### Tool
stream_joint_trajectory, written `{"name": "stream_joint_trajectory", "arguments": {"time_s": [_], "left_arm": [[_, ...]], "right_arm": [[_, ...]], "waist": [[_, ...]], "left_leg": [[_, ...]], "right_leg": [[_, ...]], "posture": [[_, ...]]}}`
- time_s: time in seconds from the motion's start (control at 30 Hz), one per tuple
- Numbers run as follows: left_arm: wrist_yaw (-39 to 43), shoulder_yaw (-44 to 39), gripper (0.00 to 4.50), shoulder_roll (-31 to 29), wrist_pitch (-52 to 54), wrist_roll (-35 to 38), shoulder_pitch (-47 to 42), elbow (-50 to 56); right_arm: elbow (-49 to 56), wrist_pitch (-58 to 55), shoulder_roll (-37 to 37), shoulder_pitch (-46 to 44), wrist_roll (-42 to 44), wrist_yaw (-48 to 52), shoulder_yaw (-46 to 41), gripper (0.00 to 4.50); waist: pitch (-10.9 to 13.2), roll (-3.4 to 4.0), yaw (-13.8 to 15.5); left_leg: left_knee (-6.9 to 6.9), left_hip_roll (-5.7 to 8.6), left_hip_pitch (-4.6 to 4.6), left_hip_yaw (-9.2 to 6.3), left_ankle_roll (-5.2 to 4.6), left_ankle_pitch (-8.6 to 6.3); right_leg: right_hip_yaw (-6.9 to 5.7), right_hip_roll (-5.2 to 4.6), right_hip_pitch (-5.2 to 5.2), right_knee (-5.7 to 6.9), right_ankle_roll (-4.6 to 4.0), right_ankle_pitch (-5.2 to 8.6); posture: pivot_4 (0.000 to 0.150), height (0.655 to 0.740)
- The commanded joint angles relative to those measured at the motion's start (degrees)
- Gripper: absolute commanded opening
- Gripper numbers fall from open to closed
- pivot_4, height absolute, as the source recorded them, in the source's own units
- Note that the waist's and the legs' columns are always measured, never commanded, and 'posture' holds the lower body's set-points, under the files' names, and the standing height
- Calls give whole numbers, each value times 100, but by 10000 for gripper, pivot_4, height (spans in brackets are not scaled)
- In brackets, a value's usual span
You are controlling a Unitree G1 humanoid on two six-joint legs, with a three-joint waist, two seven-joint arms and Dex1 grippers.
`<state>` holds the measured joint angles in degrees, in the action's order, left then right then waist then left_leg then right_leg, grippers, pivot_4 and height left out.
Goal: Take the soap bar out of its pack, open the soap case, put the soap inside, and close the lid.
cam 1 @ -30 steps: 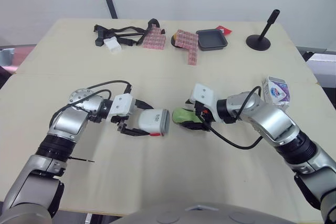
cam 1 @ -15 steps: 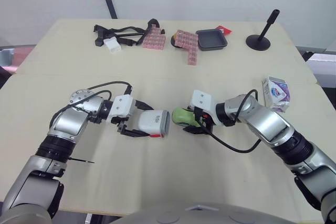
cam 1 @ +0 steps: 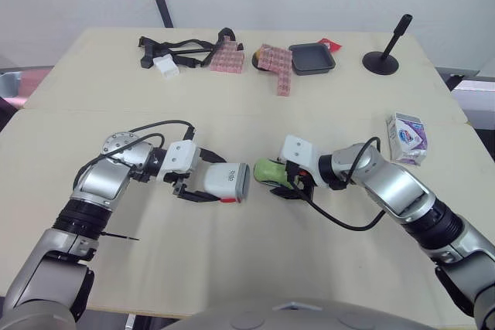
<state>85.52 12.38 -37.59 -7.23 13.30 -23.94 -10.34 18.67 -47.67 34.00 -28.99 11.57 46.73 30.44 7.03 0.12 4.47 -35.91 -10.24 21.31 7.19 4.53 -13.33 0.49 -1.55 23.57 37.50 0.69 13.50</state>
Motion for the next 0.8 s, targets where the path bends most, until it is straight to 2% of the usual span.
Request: {"name": "stream_joint_trajectory", "arguments": {"time_s": [0.03, 0.07, 0.1, 0.23, 0.27, 0.67, 0.8], "left_arm": [[8, -60, 34638, -85, -75, 13, -56, 51], [11, -58, 34638, -82, -85, 8, -71, 33], [15, -57, 34637, -79, -94, 3, -87, 11], [18, -53, 34637, -71, -115, -3, -111, -34], [19, -52, 34637, -68, -118, -5, -117, -44], [-53, -20, 34637, -9, -134, -40, -90, -32], [-73, 0, 34637, 20, -142, -59, -105, -55]], "right_arm": [[90, -71, 62, 68, -74, 7, -59, 45000], [124, -128, 41, 110, -49, -41, -98, 45000], [144, -164, 31, 137, -36, -72, -121, 39646], [189, -208, 38, 179, -47, -105, -162, 26844], [191, -203, 47, 179, -61, -103, -164, 25518], [168, -32, 99, 169, -120, -19, -147, 25517], [293, 63, 330, 82, -24, 232, -373, 25517]], "waist": [[0, 0, 0], [0, 0, 1], [0, 0, 2], [0, -1, 2], [0, -1, 2], [0, 0, 1], [0, 0, 6]], "left_leg": [[0, 0, -1, 0, 0, 0], [0, 0, 0, 0, 0, 0], [0, 0, 0, 0, 0, 0], [0, 0, -3, 0, 0, 0], [0, 0, -4, 0, 0, 0], [0, 0, -6, 0, 1, 0], [0, 0, -5, 0, 1, 0]], "right_leg": [[0, 0, 0, 0, 0, 0], [0, 0, 0, 0, 0, 0], [0, 0, 0, 0, 0, 0], [0, 0, -3, -1, 0, 0], [0, 0, -5, 0, 0, 0], [0, 0, -7, 0, 0, 0], [0, 0, -7, -1, 0, 0]], "posture": [[1500, 7400], [1500, 7400], [1500, 7400], [1500, 7400], [1500, 7400], [1500, 7400], [1500, 7400]]}}
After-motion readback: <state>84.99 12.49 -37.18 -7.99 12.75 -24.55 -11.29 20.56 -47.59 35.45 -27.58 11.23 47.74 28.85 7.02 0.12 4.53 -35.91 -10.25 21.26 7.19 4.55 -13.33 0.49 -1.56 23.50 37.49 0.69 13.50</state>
